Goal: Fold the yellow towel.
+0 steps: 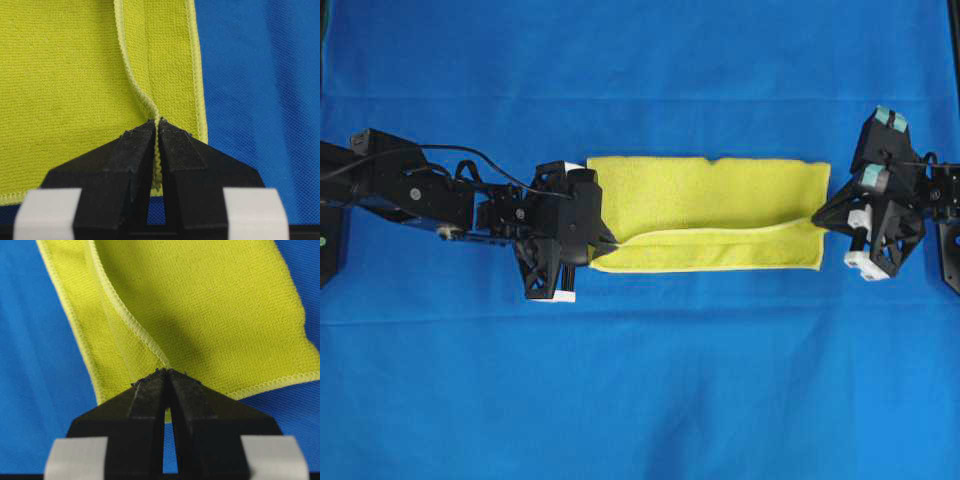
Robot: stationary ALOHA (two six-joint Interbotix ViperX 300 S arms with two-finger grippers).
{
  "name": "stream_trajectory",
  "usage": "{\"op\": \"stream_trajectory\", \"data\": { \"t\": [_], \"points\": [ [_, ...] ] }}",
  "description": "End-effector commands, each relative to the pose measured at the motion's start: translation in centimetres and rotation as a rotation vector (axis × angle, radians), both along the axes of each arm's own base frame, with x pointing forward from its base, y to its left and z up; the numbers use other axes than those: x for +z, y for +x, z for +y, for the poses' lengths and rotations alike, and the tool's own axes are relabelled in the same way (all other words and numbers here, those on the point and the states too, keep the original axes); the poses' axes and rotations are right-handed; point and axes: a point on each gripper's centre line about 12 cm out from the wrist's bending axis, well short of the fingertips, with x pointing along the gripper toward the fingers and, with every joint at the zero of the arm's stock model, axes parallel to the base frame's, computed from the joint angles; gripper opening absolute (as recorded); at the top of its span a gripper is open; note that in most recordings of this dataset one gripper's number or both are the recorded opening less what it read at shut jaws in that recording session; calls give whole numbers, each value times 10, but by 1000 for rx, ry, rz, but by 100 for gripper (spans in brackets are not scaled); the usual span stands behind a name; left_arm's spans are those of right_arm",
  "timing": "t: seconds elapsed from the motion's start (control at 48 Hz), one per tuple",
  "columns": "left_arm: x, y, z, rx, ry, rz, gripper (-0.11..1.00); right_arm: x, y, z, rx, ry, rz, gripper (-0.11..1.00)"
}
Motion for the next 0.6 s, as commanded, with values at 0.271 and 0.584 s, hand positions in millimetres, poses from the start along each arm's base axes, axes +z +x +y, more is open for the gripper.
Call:
{"op": "stream_trajectory", "data": {
  "t": [0.271,0.584],
  "points": [
    [8,2,-2,-1,-3,-25,7,6,9,9,19,21,-29,3],
    [40,0,-4,-12,1,-60,44,21,14,26,87,33,-61,59]
  ]
}}
